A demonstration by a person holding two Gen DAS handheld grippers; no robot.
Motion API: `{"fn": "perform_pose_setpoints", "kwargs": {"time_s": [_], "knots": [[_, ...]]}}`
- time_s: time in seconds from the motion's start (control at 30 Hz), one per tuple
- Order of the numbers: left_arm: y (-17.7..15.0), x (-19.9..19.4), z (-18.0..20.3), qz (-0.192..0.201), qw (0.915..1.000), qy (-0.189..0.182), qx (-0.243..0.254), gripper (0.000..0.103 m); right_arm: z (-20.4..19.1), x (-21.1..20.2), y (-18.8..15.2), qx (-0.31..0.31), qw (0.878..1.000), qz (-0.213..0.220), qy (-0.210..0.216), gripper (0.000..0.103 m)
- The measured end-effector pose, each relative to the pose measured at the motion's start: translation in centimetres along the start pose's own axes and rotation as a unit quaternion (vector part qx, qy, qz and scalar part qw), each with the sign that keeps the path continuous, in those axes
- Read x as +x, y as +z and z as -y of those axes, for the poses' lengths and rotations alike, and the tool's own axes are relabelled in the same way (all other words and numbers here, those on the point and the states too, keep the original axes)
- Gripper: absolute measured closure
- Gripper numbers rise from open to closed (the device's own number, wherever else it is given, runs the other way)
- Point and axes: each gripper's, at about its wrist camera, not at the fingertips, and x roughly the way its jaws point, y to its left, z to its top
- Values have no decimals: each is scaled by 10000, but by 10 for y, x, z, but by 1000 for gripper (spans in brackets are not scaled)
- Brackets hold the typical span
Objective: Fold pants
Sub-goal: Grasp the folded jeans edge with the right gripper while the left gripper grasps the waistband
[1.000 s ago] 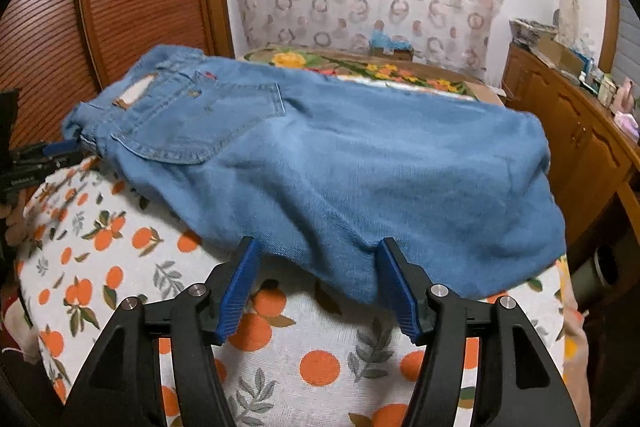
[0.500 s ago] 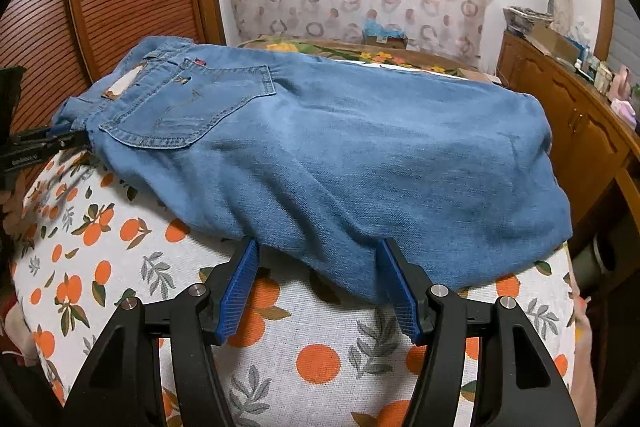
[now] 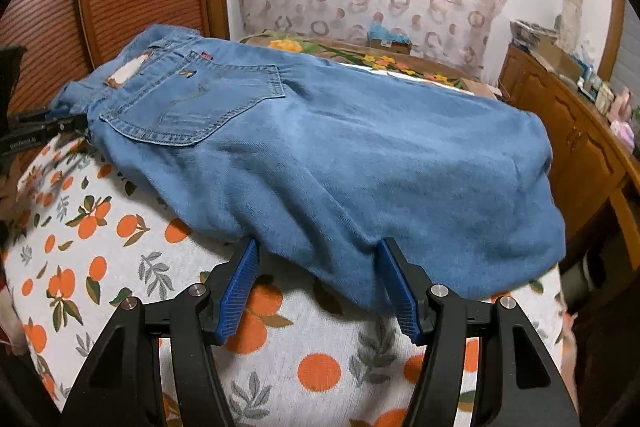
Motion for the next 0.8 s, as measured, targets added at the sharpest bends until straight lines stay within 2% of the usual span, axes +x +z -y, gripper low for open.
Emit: {"fn": "perform_pose_setpoints", "kwargs": {"time_s": [0.33,0.47,0.57,0.73,0.8], "knots": [[6,-3,4,66,10000,-2,15,69,-18,26,18,-680,9968,-408,-21,40],[6,-4,4,82,10000,-1,21,69,-20,31,22,-726,9967,-363,15,40],[10,-6,6,152,9999,-19,49,76,-19,34,24,-738,9967,-329,42,41],[19,-10,15,218,9995,85,200,84,-14,35,24,-733,9971,-200,14,65],[21,-14,18,315,9992,131,229,85,-11,33,22,-713,9974,-137,22,78]]}}
